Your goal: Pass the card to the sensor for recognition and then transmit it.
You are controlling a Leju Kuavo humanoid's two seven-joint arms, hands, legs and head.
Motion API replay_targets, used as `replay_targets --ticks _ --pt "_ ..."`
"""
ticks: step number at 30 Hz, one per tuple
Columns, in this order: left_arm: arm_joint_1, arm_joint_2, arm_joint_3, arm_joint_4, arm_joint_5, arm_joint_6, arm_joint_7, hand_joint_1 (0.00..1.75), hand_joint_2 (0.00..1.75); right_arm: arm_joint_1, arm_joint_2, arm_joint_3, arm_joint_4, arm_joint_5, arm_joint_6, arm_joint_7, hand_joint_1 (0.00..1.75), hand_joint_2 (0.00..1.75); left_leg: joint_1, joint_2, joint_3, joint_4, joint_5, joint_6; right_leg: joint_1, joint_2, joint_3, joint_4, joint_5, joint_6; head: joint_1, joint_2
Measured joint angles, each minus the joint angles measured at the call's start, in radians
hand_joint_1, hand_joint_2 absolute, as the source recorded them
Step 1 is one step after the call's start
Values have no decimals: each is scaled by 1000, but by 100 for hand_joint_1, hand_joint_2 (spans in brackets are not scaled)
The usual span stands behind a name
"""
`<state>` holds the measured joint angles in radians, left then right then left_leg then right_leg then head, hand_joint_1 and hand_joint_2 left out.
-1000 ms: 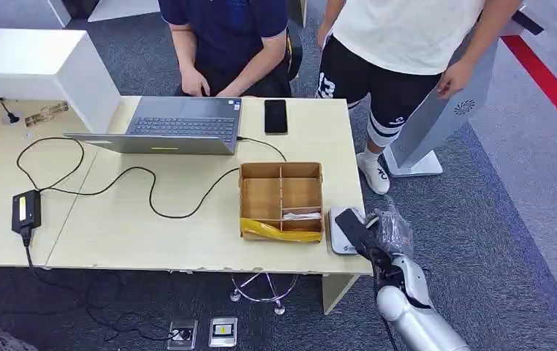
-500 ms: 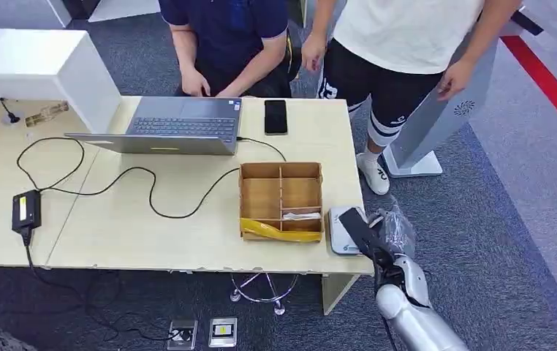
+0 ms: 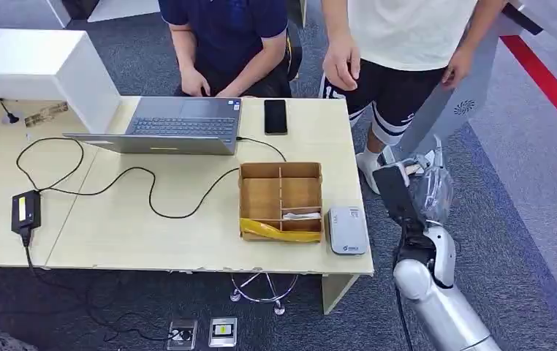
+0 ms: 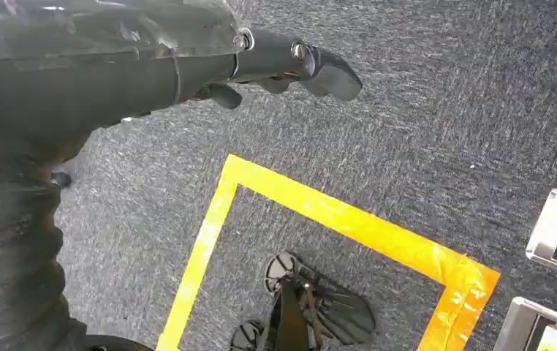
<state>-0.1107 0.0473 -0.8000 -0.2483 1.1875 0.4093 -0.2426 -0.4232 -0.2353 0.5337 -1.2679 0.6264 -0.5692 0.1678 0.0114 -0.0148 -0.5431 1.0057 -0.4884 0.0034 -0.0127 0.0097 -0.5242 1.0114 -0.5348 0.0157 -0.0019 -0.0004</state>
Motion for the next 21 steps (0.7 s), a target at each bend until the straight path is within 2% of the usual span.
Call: replay_targets --ticks 4,9,14,21 --pt "-2 0 -8 0 -5 0 0 0 175 -70 -8 -2 -89 13 70 25 175 175 0 0 0 0 0 0 0 1 0 0 0 0 0 0" --pt "-19 -1 -23 0 -21 -4 7 0 175 -205 3 23 -78 19 170 51 175 175 0 0 -1 0 2 0 0 0 0 0 1 0 0 0" --pt "-44 -4 -41 0 -28 -6 11 0 175 -348 43 77 49 48 212 73 175 175 0 -1 -2 0 2 -1 0 -1 0 1 2 0 -1 0" --pt "-53 -12 -47 0 -17 1 11 0 175 -485 100 156 286 79 216 99 175 175 0 -2 -2 0 2 -1 0 -2 0 1 2 0 0 0"
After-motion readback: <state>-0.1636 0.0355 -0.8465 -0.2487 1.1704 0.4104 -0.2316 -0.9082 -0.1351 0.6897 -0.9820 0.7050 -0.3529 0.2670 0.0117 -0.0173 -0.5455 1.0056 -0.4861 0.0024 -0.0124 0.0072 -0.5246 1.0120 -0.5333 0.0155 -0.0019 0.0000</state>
